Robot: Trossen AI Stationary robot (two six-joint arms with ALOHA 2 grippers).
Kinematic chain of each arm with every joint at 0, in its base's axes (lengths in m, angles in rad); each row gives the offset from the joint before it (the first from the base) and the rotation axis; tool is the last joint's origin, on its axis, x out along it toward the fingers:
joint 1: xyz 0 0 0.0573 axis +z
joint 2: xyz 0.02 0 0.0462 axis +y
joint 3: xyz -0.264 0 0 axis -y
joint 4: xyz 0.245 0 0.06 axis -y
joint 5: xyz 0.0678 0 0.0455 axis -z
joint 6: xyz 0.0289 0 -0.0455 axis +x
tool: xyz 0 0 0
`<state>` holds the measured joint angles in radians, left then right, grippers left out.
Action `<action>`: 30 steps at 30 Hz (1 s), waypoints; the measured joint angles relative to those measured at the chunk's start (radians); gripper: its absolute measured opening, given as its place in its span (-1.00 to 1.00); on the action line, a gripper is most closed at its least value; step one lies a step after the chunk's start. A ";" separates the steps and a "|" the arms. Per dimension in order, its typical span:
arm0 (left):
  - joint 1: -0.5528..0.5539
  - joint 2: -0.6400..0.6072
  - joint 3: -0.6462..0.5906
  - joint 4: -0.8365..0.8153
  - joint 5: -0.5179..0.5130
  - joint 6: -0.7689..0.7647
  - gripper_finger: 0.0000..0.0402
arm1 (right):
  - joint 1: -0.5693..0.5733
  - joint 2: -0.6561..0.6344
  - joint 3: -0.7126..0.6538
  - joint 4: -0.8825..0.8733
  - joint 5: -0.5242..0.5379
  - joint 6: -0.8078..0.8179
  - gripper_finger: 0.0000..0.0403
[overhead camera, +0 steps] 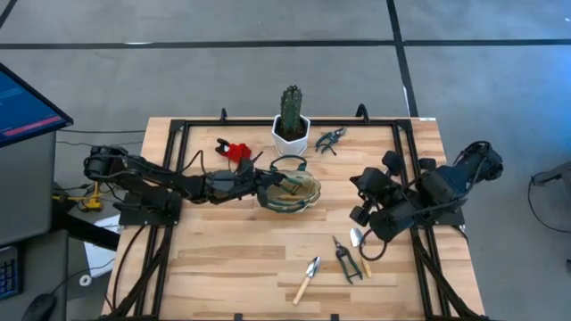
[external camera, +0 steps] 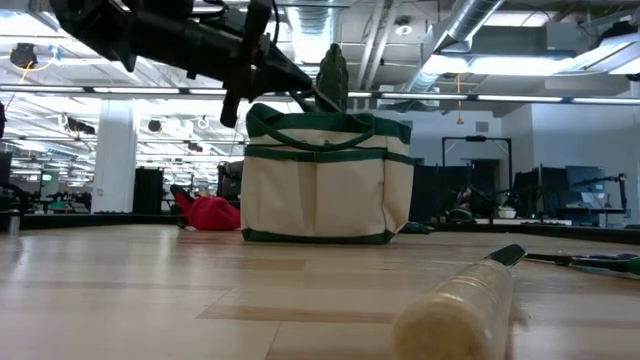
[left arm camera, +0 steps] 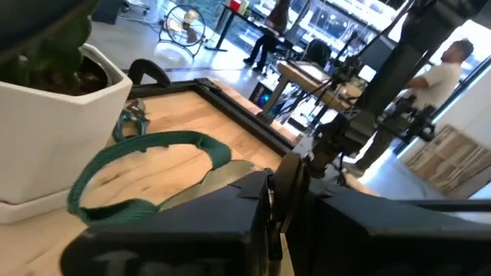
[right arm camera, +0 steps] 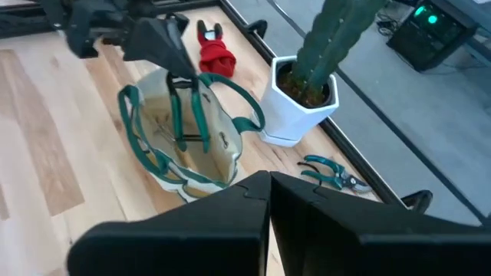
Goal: Pick & Place Garden tools in Gardening bag
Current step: Put the middle green shear scissors into the gardening bag
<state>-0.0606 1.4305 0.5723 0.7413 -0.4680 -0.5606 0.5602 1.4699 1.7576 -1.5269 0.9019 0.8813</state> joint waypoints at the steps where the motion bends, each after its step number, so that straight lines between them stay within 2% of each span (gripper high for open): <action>1: 0.000 0.009 0.000 0.004 0.005 0.003 -0.96 | -0.010 0.000 -0.005 0.006 0.000 0.000 -1.00; 11: 0.000 0.128 0.052 0.009 0.050 0.004 -0.96 | -0.073 0.000 -0.012 0.147 -0.014 -0.156 -1.00; 20: 0.005 0.198 0.066 0.010 0.084 -0.001 -0.96 | -0.078 0.000 -0.012 0.156 -0.041 -0.166 -1.00; 30: 0.006 0.199 0.066 0.012 0.045 -0.013 -0.76 | -0.078 0.000 -0.012 0.159 -0.041 -0.166 -1.00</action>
<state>-0.0547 1.6299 0.6388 0.7529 -0.4231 -0.5735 0.4820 1.4696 1.7454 -1.3677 0.8608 0.7155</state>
